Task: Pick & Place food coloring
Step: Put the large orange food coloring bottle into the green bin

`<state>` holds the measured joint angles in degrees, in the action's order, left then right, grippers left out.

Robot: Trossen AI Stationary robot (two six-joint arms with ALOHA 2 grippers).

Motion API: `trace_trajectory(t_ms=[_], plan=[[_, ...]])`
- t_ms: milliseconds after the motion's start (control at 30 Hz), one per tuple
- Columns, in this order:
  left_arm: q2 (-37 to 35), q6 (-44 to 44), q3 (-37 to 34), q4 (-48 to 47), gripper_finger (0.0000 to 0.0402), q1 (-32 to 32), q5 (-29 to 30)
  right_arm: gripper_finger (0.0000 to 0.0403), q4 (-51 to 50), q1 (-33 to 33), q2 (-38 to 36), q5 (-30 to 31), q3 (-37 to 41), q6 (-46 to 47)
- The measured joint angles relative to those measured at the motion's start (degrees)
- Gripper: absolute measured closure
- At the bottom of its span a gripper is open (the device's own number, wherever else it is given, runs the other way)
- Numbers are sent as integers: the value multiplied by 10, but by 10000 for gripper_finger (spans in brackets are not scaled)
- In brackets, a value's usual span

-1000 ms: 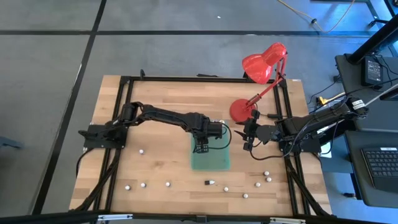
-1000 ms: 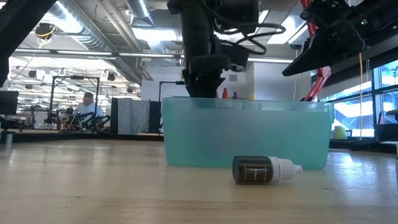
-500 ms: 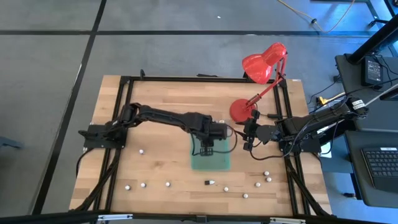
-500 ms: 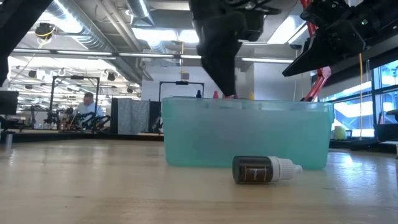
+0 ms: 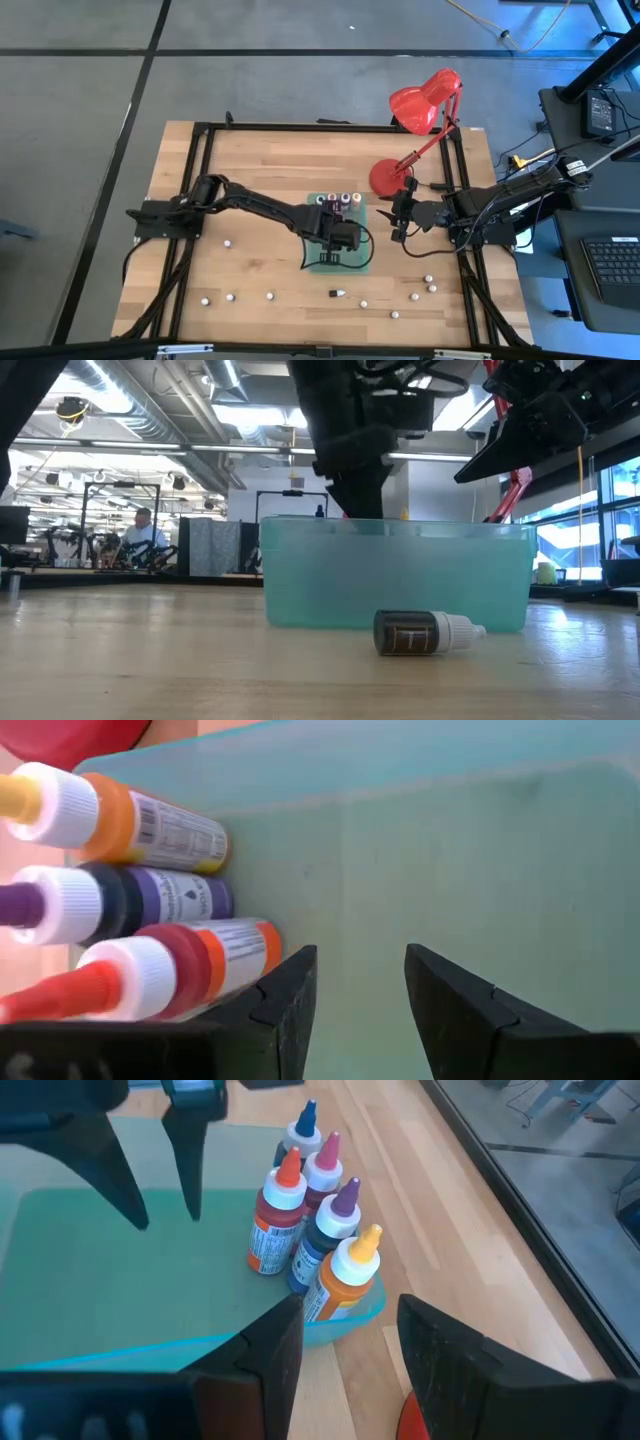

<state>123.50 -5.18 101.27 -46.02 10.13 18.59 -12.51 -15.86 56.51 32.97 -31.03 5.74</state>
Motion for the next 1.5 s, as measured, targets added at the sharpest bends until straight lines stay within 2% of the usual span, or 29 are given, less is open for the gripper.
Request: trace_trajectory(t_ms=[133, 433, 733, 900, 1500], plan=[[1, 0, -26, 26, 251, -1, 19, 238, 0, 0, 0, 0, 0, 1], [7, -1, -25, 42, 254, -16, 54, 238, 0, 0, 0, 0, 0, 1], [7, -2, -25, 39, 252, -29, 60, 238, 0, 0, 0, 0, 0, 1], [7, 0, -25, 38, 253, -31, 88, 238, 0, 0, 0, 0, 0, 1], [35, 15, -25, 20, 256, -40, 72, 238, -2, 0, 0, 0, 0, 0]])
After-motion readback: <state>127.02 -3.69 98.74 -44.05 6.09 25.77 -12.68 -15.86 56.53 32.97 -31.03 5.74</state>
